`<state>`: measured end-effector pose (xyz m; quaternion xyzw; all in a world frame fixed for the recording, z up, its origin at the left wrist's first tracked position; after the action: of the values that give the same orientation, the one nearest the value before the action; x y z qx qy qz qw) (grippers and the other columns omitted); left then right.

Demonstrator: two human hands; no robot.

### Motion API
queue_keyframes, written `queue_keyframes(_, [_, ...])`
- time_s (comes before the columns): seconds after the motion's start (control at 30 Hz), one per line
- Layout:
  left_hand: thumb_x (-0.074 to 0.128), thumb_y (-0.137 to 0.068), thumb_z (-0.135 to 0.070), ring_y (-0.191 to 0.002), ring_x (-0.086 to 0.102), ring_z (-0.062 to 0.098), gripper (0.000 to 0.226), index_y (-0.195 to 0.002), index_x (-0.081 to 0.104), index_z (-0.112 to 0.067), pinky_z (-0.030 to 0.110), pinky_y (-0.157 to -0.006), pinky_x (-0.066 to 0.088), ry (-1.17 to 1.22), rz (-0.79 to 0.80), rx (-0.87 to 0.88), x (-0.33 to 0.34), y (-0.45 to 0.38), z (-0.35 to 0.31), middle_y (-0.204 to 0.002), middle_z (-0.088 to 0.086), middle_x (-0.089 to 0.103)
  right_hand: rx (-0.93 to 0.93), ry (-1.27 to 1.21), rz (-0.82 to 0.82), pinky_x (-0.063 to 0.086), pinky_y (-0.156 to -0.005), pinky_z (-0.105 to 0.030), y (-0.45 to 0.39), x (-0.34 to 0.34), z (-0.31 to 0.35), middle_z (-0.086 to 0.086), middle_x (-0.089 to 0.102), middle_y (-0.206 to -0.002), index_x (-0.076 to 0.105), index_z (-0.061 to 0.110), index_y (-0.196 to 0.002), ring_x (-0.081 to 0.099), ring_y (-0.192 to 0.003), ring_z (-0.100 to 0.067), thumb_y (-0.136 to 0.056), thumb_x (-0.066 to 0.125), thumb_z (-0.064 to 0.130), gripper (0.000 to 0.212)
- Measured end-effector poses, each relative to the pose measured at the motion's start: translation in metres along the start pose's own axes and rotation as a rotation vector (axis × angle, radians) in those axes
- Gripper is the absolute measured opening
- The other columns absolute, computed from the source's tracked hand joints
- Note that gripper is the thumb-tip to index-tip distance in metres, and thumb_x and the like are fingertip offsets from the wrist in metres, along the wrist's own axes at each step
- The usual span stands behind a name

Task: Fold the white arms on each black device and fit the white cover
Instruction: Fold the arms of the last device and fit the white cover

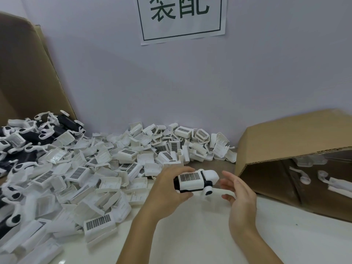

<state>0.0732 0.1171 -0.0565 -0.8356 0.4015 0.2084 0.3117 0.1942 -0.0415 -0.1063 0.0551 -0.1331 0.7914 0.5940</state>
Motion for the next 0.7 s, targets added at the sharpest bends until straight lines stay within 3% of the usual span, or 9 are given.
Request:
queue_keyframes(0.13, [0.087, -0.072, -0.010, -0.117, 0.054, 0.002, 0.062, -0.115, 0.062, -0.046, 0.023, -0.101, 0.044, 0.063, -0.005, -0.013, 0.003, 0.000, 0.005, -0.120, -0.020, 0.062, 0.003, -0.012, 0.000, 0.046, -0.073, -0.033, 0.000, 0.000, 0.000, 0.000, 0.072, -0.090, 0.074, 0.022, -0.102, 0.065, -0.090, -0.011, -0.105, 0.038, 0.011, 0.039])
queue_keyframes(0.2, [0.088, -0.070, -0.012, -0.111, 0.057, -0.005, 0.064, -0.114, 0.061, -0.051, 0.015, -0.094, 0.046, 0.115, -0.009, -0.033, 0.002, 0.000, 0.007, -0.121, -0.019, 0.064, 0.003, -0.008, -0.001, 0.047, -0.073, -0.033, 0.000, 0.000, 0.000, 0.001, 0.072, -0.089, 0.074, 0.022, -0.102, 0.065, -0.087, -0.006, -0.104, 0.038, 0.010, 0.039])
queue_keyframes(0.3, [0.090, -0.070, -0.026, -0.118, 0.049, -0.013, 0.070, -0.121, 0.054, -0.058, 0.003, -0.092, 0.037, 0.095, -0.028, -0.048, -0.006, 0.000, 0.007, -0.128, -0.026, 0.056, -0.001, -0.004, -0.003, 0.047, -0.073, -0.032, 0.000, 0.000, 0.000, 0.000, 0.071, -0.090, 0.074, 0.023, -0.102, 0.064, -0.089, -0.008, -0.105, 0.038, 0.011, 0.039])
queue_keyframes(0.43, [0.087, -0.072, -0.038, -0.123, 0.045, -0.008, 0.061, -0.114, 0.052, -0.063, 0.015, -0.098, 0.034, 0.053, -0.037, -0.055, -0.015, -0.001, 0.006, -0.123, -0.029, 0.058, 0.001, -0.010, -0.007, 0.046, -0.072, -0.032, 0.000, 0.000, 0.000, -0.002, 0.071, -0.091, 0.075, 0.023, -0.102, 0.064, -0.090, -0.011, -0.105, 0.037, 0.011, 0.039])
queue_keyframes(0.57, [0.086, -0.074, -0.030, -0.110, 0.052, -0.012, 0.053, -0.111, 0.056, -0.055, 0.009, -0.089, 0.040, 0.049, 0.000, -0.061, -0.005, -0.002, 0.004, -0.115, -0.025, 0.061, 0.002, -0.017, -0.003, 0.046, -0.071, -0.032, 0.001, 0.000, 0.001, -0.002, 0.071, -0.090, 0.075, 0.023, -0.100, 0.064, -0.085, -0.005, -0.105, 0.038, 0.011, 0.039])
queue_keyframes(0.7, [0.084, -0.076, -0.031, -0.107, 0.053, -0.001, 0.053, -0.123, 0.060, -0.039, 0.020, -0.093, 0.044, -0.118, -0.003, -0.058, 0.004, -0.002, 0.003, -0.110, -0.027, 0.056, 0.008, -0.013, 0.002, 0.046, -0.072, -0.032, 0.001, 0.001, 0.001, -0.002, 0.071, -0.090, 0.075, 0.024, -0.100, 0.064, -0.091, -0.012, -0.105, 0.039, 0.012, 0.038])
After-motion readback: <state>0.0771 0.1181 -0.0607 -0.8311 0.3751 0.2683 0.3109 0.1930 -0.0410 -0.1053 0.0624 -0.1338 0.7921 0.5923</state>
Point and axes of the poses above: each hand's wrist, its own y-axis away from the middle knuckle, its own x-axis out of the palm, z = x × y, the point moved 7 cm from there along -y, towards the middle knuckle
